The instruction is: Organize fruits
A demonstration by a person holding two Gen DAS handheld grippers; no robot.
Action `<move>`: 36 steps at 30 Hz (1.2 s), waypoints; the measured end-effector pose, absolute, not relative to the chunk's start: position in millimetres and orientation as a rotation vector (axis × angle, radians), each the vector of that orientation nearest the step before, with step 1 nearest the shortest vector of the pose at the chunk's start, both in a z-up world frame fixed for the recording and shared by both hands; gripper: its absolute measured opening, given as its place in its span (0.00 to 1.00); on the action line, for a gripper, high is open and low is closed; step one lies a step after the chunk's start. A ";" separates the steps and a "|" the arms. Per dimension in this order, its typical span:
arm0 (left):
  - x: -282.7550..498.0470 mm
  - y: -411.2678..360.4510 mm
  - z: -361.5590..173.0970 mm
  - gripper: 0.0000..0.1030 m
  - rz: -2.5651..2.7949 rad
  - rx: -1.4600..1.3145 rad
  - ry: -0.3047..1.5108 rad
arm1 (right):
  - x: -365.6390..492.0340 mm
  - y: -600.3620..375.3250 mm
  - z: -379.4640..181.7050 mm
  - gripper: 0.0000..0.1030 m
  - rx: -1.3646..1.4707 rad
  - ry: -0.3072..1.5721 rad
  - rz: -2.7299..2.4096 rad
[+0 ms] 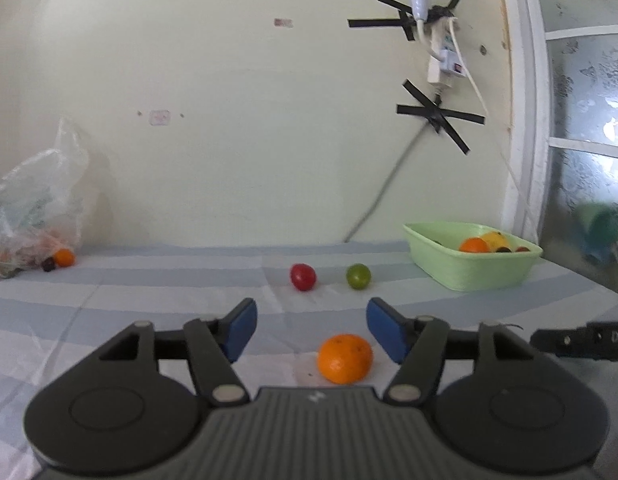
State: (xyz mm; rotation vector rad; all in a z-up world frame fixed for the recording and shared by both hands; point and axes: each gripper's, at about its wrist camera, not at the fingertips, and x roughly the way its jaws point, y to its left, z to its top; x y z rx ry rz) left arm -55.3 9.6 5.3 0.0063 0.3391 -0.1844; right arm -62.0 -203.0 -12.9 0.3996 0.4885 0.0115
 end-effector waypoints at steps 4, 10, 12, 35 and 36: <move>-51.4 21.0 7.1 0.76 -0.151 -0.053 0.339 | -61.1 -199.7 -12.5 0.55 0.380 0.495 0.047; -43.3 38.6 4.9 0.76 -0.130 -0.156 0.396 | -64.8 -191.7 -11.0 0.57 0.345 0.483 0.114; -43.6 42.4 3.7 0.76 -0.133 -0.178 0.412 | -66.9 -187.8 -10.1 0.59 0.323 0.475 0.140; -38.4 18.6 -1.9 0.74 -0.269 -0.063 0.514 | -76.2 -166.0 -8.4 0.67 0.129 0.474 0.270; -38.9 17.3 -2.0 0.74 -0.275 -0.056 0.514 | -76.1 -164.8 -8.7 0.64 0.122 0.477 0.271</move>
